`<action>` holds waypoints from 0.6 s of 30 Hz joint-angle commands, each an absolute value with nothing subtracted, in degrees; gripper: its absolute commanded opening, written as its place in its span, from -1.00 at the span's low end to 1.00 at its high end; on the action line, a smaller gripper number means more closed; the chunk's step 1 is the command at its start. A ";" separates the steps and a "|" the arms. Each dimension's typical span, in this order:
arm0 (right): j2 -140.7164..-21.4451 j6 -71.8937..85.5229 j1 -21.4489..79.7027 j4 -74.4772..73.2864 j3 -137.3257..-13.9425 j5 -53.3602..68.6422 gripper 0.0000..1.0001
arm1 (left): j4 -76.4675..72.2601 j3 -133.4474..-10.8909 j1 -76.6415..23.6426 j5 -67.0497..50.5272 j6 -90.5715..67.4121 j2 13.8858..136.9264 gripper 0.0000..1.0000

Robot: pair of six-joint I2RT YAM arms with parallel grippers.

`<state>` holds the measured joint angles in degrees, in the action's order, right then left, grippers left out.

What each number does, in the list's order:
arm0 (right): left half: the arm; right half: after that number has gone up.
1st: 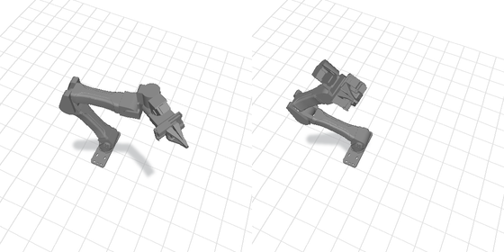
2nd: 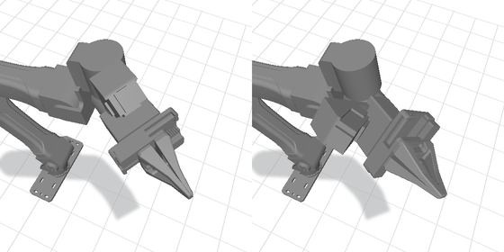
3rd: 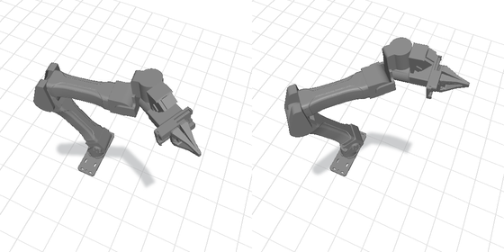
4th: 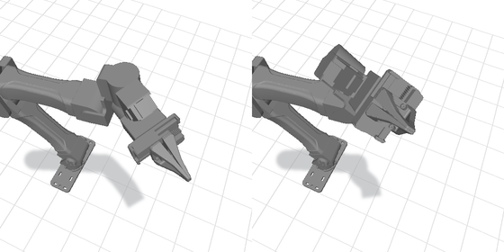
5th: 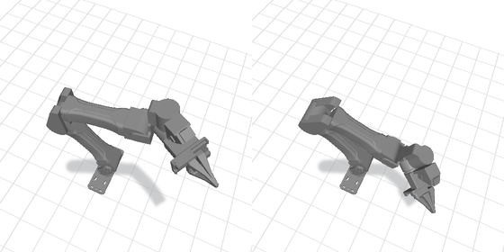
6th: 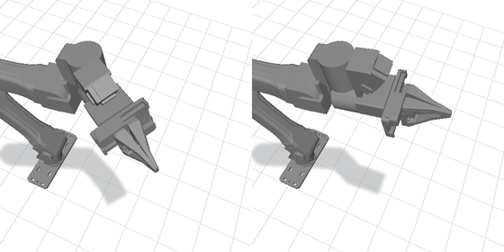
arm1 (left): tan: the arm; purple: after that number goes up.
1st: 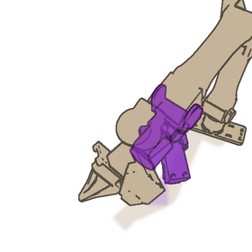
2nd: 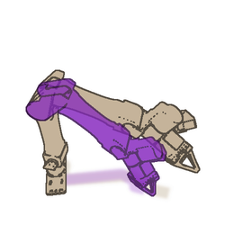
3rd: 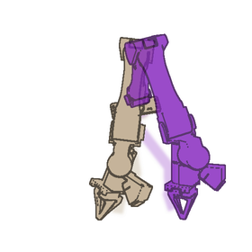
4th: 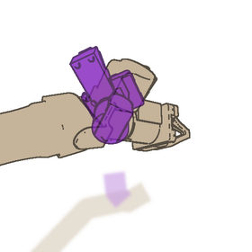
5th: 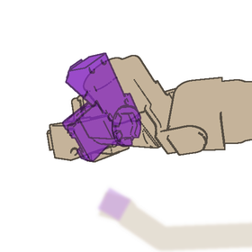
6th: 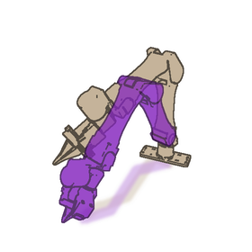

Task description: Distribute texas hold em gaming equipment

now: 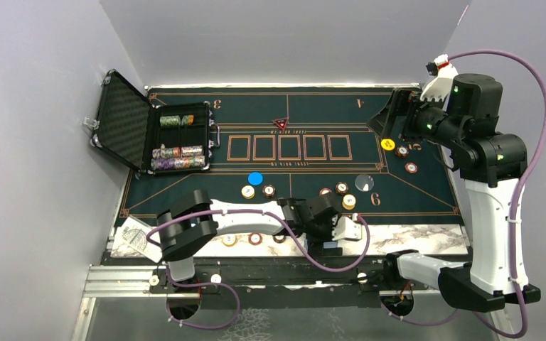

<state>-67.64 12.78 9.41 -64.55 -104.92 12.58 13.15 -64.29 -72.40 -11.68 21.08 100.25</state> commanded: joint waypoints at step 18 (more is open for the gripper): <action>-66.00 12.15 9.47 -64.97 -103.45 16.35 1.00 | 14.47 -69.13 -72.51 -16.37 22.37 104.80 0.97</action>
